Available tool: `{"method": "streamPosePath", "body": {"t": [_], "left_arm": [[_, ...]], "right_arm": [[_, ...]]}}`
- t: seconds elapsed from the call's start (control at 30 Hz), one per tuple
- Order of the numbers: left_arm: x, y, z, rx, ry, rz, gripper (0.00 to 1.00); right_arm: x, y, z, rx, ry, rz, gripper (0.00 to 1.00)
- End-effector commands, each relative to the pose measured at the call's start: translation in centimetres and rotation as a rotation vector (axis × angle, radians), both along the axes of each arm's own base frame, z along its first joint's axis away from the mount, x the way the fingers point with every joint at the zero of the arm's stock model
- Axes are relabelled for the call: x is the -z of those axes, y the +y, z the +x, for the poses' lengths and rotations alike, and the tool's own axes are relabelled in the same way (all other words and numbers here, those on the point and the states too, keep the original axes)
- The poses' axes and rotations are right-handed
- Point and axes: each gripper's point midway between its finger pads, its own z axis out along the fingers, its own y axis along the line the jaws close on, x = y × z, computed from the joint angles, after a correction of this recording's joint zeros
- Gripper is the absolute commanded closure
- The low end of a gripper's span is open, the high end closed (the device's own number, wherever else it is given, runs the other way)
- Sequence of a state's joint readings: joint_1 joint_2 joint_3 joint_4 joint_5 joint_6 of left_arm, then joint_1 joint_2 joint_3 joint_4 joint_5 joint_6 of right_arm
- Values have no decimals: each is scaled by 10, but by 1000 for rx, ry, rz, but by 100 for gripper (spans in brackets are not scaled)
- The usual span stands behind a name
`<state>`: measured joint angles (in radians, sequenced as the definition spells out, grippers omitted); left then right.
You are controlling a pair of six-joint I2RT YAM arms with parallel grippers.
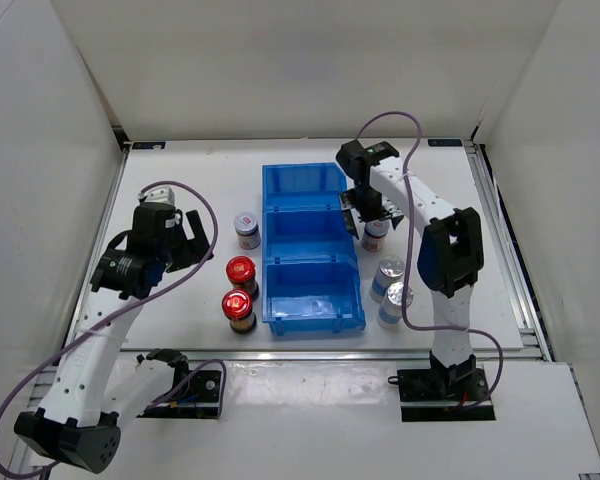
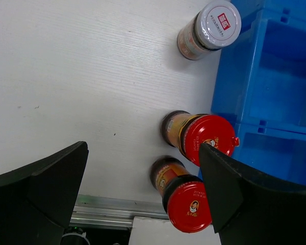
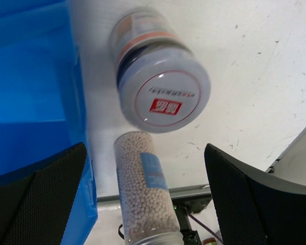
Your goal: Organize the condiment bottles
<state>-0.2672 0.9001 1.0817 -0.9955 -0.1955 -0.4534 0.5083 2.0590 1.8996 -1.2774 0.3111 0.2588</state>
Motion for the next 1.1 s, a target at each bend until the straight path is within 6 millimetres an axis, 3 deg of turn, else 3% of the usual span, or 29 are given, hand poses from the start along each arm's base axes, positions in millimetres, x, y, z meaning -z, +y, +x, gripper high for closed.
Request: {"method": "streamPosePath", "body": {"t": [0.0,0.1,0.33,0.43,0.47,0.53,0.6,0.7,0.8,0.9,1.0,1.07], "left_arm": [[-11,-1,-1,3,-21,-14,0],[-9,-2,0,17,-10,-12,0],[0,-5,-3,31,14,-20,0],[1,-8,0,31,28,-30,0],[3,-9,1,25,37,-35,0],[5,-9,2,24,46,-32,0],[5,-9,2,18,46,-39,0],[3,-8,1,12,35,-35,0],[5,-7,-1,12,37,-35,0],[5,-7,-1,12,37,-35,0],[8,-7,-2,11,46,-32,0],[10,-5,0,5,53,-24,0]], "right_arm": [[-3,-13,19,68,-71,-3,1],[1,-13,25,76,-68,30,1],[33,-19,37,98,0,40,4],[41,-28,45,134,17,57,17],[41,-29,45,144,25,74,28],[45,-27,44,143,38,80,34],[45,-31,45,153,37,80,52],[16,-31,57,142,-50,94,67],[-27,-25,75,137,-178,150,84],[-72,-6,96,119,-316,219,97],[-90,16,110,73,-378,268,100],[-87,35,112,40,-372,294,100]]}}
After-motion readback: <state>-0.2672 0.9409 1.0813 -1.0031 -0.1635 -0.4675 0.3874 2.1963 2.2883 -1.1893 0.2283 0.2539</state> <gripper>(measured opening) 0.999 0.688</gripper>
